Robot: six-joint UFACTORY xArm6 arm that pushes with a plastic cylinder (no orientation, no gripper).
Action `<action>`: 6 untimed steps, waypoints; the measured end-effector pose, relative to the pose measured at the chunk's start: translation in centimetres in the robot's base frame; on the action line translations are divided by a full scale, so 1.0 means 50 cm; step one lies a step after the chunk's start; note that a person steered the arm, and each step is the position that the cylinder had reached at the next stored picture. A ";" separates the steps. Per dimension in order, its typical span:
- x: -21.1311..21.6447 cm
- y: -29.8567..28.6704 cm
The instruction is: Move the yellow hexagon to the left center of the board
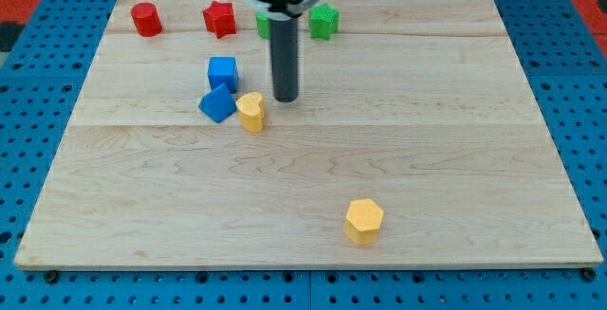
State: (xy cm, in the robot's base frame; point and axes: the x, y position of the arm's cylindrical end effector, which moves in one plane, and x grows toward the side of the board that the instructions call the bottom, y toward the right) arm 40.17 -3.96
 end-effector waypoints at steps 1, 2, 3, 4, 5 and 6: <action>0.029 -0.026; 0.058 -0.060; 0.072 -0.102; 0.104 -0.036; 0.136 0.205; 0.255 0.276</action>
State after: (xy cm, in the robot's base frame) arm 52.92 9.86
